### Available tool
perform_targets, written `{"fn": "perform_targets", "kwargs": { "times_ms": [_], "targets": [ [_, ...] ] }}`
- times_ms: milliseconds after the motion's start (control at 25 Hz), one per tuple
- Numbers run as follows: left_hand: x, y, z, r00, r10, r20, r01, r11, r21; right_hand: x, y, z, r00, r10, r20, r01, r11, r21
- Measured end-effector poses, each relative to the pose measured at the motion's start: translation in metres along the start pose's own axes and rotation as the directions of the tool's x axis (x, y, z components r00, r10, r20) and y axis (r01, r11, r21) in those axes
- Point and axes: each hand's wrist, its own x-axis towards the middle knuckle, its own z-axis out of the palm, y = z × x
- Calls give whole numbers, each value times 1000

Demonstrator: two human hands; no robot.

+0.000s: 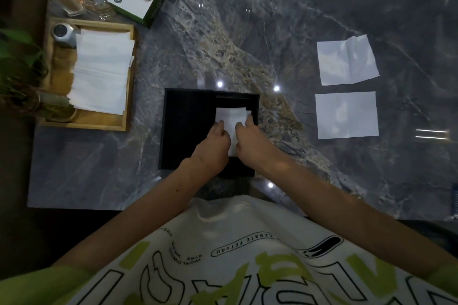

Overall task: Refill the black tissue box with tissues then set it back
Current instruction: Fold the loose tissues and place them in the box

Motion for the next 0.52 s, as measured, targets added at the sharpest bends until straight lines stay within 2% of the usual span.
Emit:
{"fn": "perform_targets", "kwargs": {
  "times_ms": [80,120,160,240,400,520],
  "targets": [
    [-5,3,0,999,19,47,-23,996,88,-3,6,0,995,-94,28,97,986,-138],
    [-7,4,-1,998,27,60,-39,981,192,-3,7,-1,989,-136,54,144,970,-197],
    [-8,7,-2,997,38,67,-58,941,332,-2,9,-2,982,-166,87,183,952,-245],
    [-4,9,-6,995,32,92,-74,863,501,0,11,-2,968,-185,171,236,904,-357],
    [2,1,-8,991,6,136,-96,740,666,5,7,-1,956,-198,218,284,817,-503],
    [2,-2,-4,988,1,157,-114,692,713,6,4,3,954,-181,237,289,756,-587]
  ]
}}
